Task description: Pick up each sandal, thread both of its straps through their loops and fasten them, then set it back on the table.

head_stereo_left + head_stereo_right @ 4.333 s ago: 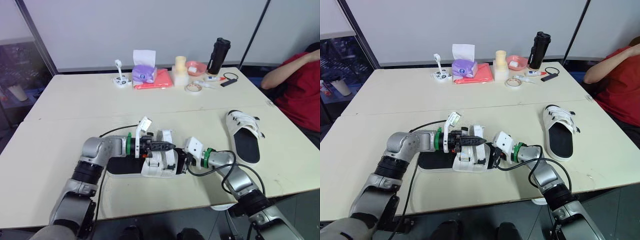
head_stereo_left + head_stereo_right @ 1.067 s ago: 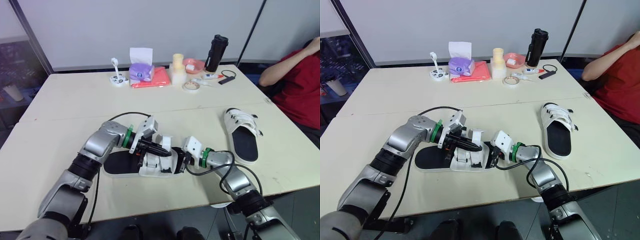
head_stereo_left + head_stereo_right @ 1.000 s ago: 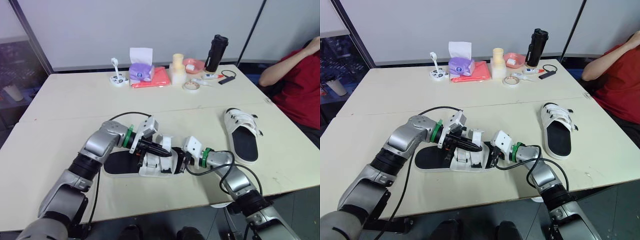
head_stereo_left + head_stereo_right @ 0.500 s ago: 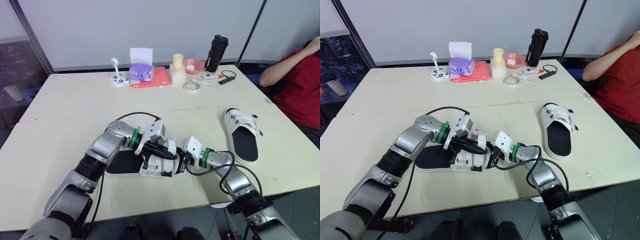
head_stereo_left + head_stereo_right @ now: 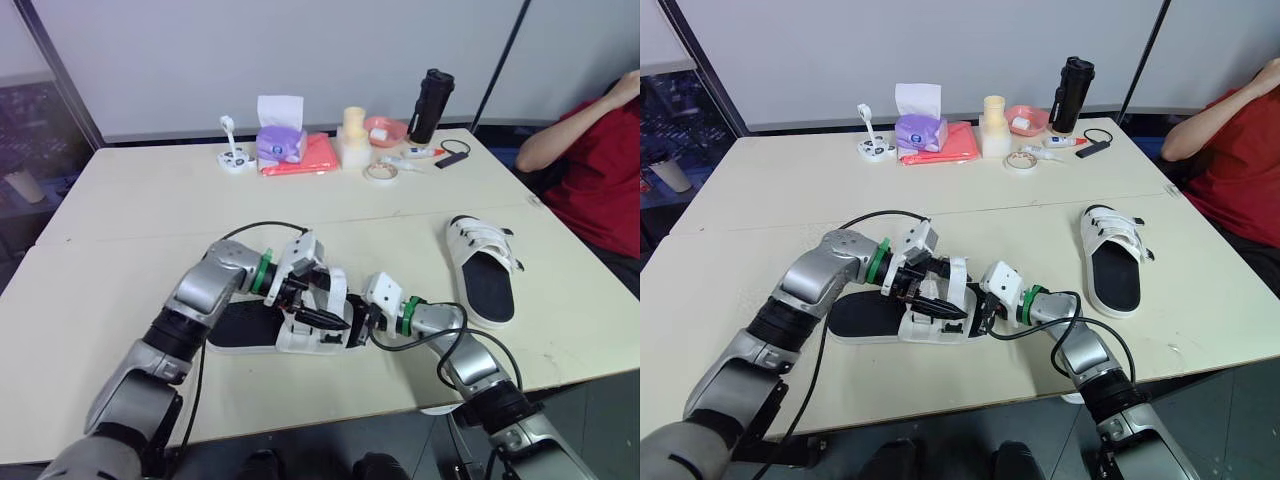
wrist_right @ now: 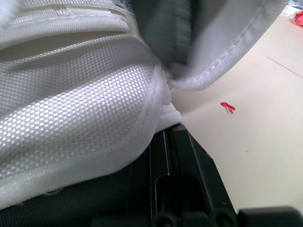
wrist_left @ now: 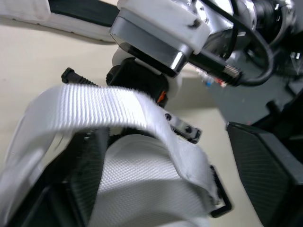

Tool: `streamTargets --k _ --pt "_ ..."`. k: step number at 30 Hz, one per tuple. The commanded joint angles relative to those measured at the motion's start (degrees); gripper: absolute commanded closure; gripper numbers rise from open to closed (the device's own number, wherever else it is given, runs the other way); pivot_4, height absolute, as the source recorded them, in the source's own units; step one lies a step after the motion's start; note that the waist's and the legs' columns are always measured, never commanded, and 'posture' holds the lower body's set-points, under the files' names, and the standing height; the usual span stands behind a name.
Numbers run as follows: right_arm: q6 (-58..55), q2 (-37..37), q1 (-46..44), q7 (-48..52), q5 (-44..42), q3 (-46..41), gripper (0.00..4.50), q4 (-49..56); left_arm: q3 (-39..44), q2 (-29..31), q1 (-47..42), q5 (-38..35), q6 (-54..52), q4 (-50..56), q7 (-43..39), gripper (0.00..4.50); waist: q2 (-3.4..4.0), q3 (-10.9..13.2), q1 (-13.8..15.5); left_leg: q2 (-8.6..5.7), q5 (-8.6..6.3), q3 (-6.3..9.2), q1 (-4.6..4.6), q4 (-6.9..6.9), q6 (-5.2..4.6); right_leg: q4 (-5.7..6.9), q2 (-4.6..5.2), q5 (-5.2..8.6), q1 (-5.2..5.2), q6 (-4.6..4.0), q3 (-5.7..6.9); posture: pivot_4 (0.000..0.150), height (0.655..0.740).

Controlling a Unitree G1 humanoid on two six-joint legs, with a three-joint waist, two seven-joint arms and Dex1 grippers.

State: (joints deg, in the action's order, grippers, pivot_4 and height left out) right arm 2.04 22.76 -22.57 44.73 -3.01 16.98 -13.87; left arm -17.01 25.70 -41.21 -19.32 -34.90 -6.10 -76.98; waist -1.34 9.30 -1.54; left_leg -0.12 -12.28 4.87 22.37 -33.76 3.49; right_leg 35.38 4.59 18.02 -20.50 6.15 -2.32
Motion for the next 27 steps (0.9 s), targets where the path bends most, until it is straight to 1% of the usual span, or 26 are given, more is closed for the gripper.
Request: streamTargets --k 1,5,10,11,13,15,18,19,23,27 --pt "-4.6 0.7 3.8 -1.8 5.6 2.9 4.5 -9.7 3.7 0.2 3.1 -4.6 -5.9 6.6 3.6 0.72 0.0 0.0 0.0 0.01 0.0 0.01 -0.01 0.0 0.0 0.0 0.03 0.0 -0.01 0.0 0.0 0.15 0.74" --pt "-4.5 0.5 3.3 -1.7 5.7 3.1 4.5 -10.2 6.5 -1.1 6.4 -9.3 -12.6 12.3 8.6 0.72 -0.02 0.0 0.1 0.03 0.0 0.05 -0.01 -0.01 0.01 0.0 0.07 0.0 -0.01 0.0 0.0 0.15 0.74" --pt "-4.2 0.4 2.9 -1.6 5.7 3.2 4.5 -10.7 7.3 -2.3 9.0 -11.0 -15.9 15.3 14.5 0.72 -0.01 0.0 0.1 0.03 -0.01 0.04 -0.06 -0.01 0.02 0.0 0.07 0.0 0.01 -0.01 -0.02 0.15 0.74" --pt "-4.1 0.4 2.9 -1.6 5.8 3.2 4.5 -10.7 7.1 -2.3 9.5 -10.7 -15.9 15.4 15.6 0.96 -0.01 0.0 0.1 0.03 -0.01 0.04 -0.06 -0.01 0.02 0.0 0.06 0.0 0.01 -0.01 -0.02 0.15 0.74" --pt "-4.0 0.4 2.8 -1.6 5.8 3.3 4.5 -10.8 6.9 -2.5 10.4 -10.3 -15.5 15.5 17.4 1.6 -0.01 0.0 0.1 0.03 -0.01 0.04 -0.08 -0.01 0.02 0.0 0.06 -0.01 0.01 -0.01 -0.02 0.15 0.74" --pt "-3.9 0.4 2.7 -1.6 5.8 3.3 4.5 -11.0 7.0 -2.6 10.8 -10.6 -15.6 15.5 18.7 2.54 -0.01 0.0 0.1 0.02 -0.01 0.04 -0.08 -0.02 0.02 0.0 0.05 -0.01 0.01 -0.02 -0.01 0.15 0.74" --pt "-3.8 0.5 2.7 -1.5 5.8 3.3 4.5 -11.1 7.2 -2.8 11.0 -11.6 -16.1 15.6 19.9 4.18 -0.02 0.0 0.2 0.02 -0.07 0.03 -0.1 -0.02 0.12 0.0 0.05 -0.02 0.02 -0.03 -0.02 0.15 0.74" --pt "-3.8 0.4 2.6 -1.6 5.9 3.3 4.5 -11.2 7.7 -2.9 10.8 -12.3 -16.6 15.4 20.1 4.45 -0.02 0.0 0.2 0.02 -0.08 0.03 -0.1 -0.02 0.13 0.0 0.05 -0.02 0.02 -0.04 -0.02 0.15 0.74" --pt "-3.5 0.4 2.5 -1.6 5.9 3.4 4.5 -11.5 8.4 -2.4 10.2 -14.6 -18.0 15.3 19.8 4.45 -0.01 0.0 0.1 0.01 -0.09 0.03 -0.11 -0.02 0.15 -0.01 0.05 -0.02 0.02 -0.04 -0.02 0.15 0.74" --pt "-3.3 0.4 2.5 -1.6 6.0 3.5 4.5 -11.7 6.1 0.6 9.5 -13.6 -16.1 14.4 16.5 4.45 -0.01 0.0 0.0 0.0 -0.09 0.02 -0.11 -0.02 0.15 0.0 0.02 -0.03 0.01 -0.06 -0.02 0.15 0.74"
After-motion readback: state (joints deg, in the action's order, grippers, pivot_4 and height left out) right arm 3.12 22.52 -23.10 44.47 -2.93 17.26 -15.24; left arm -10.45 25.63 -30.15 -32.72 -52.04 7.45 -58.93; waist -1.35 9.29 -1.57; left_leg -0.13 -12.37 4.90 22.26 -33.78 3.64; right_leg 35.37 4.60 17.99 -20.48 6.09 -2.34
